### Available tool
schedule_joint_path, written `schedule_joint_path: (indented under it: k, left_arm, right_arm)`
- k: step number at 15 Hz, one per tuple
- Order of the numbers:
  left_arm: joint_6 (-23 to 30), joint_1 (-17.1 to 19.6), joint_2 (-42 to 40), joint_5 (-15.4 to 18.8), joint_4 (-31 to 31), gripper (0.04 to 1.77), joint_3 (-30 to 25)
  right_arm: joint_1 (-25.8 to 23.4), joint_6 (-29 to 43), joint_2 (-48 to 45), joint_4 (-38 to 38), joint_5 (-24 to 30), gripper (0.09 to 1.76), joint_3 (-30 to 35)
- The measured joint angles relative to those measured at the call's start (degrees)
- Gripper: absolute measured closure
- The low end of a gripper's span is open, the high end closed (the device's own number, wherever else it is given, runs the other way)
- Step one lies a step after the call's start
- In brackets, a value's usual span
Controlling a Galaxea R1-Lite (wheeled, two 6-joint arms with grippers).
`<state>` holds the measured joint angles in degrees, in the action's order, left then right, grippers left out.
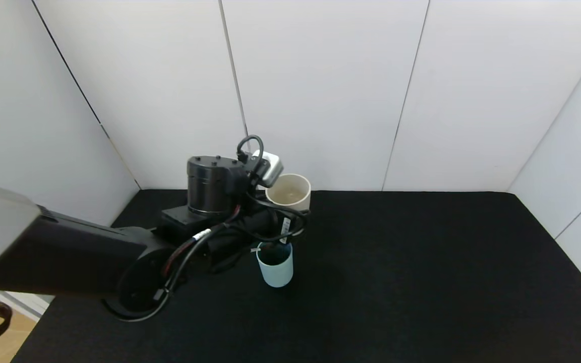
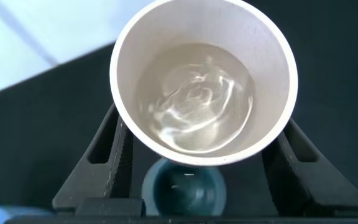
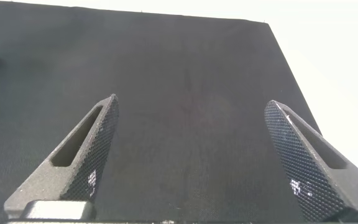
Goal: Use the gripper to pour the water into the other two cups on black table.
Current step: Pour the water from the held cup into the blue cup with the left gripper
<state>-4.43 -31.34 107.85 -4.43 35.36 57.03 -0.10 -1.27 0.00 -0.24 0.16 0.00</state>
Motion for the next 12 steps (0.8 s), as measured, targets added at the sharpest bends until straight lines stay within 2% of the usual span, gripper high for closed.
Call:
schedule_joint_path:
  k: [7, 12]
  left_arm:
    - [-0.48, 11.72, -7.61, 5.22, -5.99, 0.61, -1.52]
    - [-3.28, 22.05, -10.47, 9.91, -8.24, 0.61, -2.35]
  right_arm:
    - [0.0, -0.02, 0.0, 0.0, -0.02, 0.14, 0.0]
    - [0.0, -0.02, 0.0, 0.0, -0.02, 0.14, 0.0]
